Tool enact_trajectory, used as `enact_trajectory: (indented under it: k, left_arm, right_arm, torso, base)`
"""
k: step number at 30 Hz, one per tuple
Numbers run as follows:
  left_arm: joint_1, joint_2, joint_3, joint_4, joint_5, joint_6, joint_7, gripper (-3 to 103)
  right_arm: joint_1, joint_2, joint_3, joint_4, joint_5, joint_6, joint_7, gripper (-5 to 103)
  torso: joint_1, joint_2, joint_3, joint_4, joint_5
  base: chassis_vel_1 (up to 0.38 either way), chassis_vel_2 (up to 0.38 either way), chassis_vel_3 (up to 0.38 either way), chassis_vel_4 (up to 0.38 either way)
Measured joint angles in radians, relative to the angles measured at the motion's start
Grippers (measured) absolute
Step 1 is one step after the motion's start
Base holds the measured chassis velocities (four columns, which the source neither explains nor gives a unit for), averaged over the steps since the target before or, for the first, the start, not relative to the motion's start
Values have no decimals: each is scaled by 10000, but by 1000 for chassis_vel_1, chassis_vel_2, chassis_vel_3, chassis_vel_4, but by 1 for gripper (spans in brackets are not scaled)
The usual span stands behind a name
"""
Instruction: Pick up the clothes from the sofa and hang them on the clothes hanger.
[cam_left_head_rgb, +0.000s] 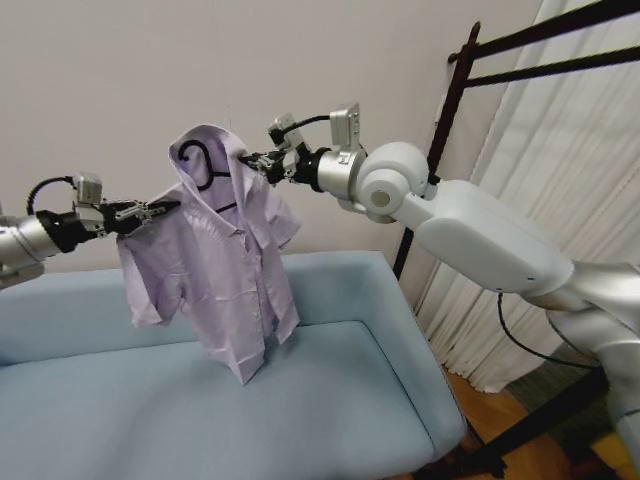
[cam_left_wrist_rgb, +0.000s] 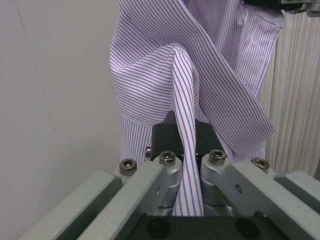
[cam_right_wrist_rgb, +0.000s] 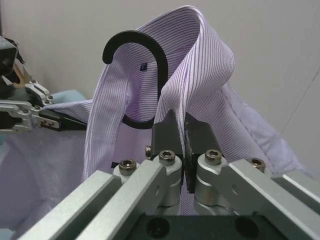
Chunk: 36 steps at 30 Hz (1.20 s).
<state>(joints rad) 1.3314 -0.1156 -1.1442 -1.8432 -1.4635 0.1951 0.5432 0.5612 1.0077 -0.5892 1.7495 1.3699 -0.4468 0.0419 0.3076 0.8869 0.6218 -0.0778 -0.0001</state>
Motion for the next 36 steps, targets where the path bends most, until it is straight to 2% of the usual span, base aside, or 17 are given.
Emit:
enact_trajectory:
  k: [3,5,9,14,15,20,23,29,31,36]
  left_arm:
    - [-117,-305,76,-164,-74,-55,-153,2]
    - [-266,-753,192,-473,-163,-97,-325,2]
    - [-372,-1236,297,-746,-165,-184,-330,2]
    - [-378,-2506,377,-1287,35,-310,169,2]
    - [-378,-2506,377,-1287,35,-310,169,2]
    - [-474,-3762,545,-1603,483,-452,520,2]
    - [-602,-4169,651,-1630,670,-452,634,2]
    - [-1249,-4537,1257,-1521,847,-424,755,2]
    - [-1856,-4632,1828,-1403,942,-420,781,2]
    - [-2754,-4752,2510,-1118,1057,-416,832,2]
  right_arm:
    - [19,77,52,34,324,0,90,1]
    - [21,153,147,116,733,-16,215,1]
    - [20,207,173,100,950,-12,281,1]
    - [47,302,422,168,1844,7,573,1]
    - [47,302,422,168,1844,7,573,1]
    - [82,258,353,338,2358,-139,660,1]
    - [12,161,127,544,2457,-235,619,1]
    - [-138,200,-262,720,2472,-271,696,1]
    - [-165,259,-405,814,2471,-285,946,1]
    - [-192,230,-490,922,2508,-383,1333,2]
  torso:
    - [0,0,0,0,-1]
    - [0,0,0,-2,0]
    - [0,0,0,-2,0]
    - [0,1,0,-1,2]
    - [0,1,0,-1,2]
    - [0,0,-1,0,1]
    - [0,0,0,-2,1]
    - [-1,0,0,0,1]
    - [0,0,0,0,1]
    - [0,1,0,-3,2]
  base:
    - [0,0,0,0]
    - [0,0,0,0]
    - [0,0,0,0]
    - [0,0,0,0]
    - [0,0,0,0]
    - [0,0,0,0]
    - [0,0,0,0]
    - [0,0,0,0]
    - [0,0,0,0]
    - [0,0,0,0]
